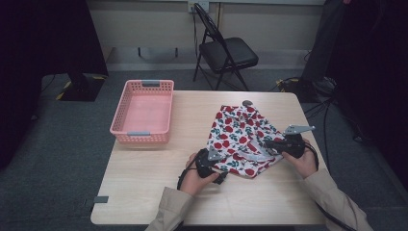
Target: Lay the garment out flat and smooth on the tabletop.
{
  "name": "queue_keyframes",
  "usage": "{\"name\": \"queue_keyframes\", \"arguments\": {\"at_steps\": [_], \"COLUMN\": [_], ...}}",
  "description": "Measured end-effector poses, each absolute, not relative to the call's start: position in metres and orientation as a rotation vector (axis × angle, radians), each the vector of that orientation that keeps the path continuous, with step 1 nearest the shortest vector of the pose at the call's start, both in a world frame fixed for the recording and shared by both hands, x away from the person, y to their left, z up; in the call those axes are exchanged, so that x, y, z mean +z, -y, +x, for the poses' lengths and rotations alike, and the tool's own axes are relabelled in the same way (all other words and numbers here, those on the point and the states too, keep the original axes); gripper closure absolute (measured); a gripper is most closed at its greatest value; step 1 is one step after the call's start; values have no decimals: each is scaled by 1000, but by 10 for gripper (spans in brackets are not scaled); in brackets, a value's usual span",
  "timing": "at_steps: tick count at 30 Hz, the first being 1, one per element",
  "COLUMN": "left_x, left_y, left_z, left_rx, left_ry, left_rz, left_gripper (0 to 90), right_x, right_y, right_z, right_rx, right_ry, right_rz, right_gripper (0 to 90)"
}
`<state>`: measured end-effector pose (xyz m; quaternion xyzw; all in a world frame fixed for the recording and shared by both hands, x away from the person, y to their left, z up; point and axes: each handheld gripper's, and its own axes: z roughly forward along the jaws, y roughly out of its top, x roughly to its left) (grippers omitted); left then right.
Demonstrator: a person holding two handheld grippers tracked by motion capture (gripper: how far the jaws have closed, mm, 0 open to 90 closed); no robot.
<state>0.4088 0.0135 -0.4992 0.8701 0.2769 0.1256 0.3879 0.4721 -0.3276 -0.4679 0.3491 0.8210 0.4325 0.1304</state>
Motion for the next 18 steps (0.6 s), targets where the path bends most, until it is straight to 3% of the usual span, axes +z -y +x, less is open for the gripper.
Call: {"name": "queue_keyframes", "arguments": {"at_steps": [12,18], "left_x": [-499,-499], "left_y": [-14,-14], "left_z": [409,409], "left_rx": [319,318], "left_ry": [-704,-705], "left_rz": [2213,2214], "left_gripper": [151,151], "right_x": [-438,-409], "right_y": [361,406], "right_z": [490,521], "right_rx": [1283,1259], "right_ry": [-2279,-2121], "right_rz": [1084,1194], "right_gripper": [884,877]}}
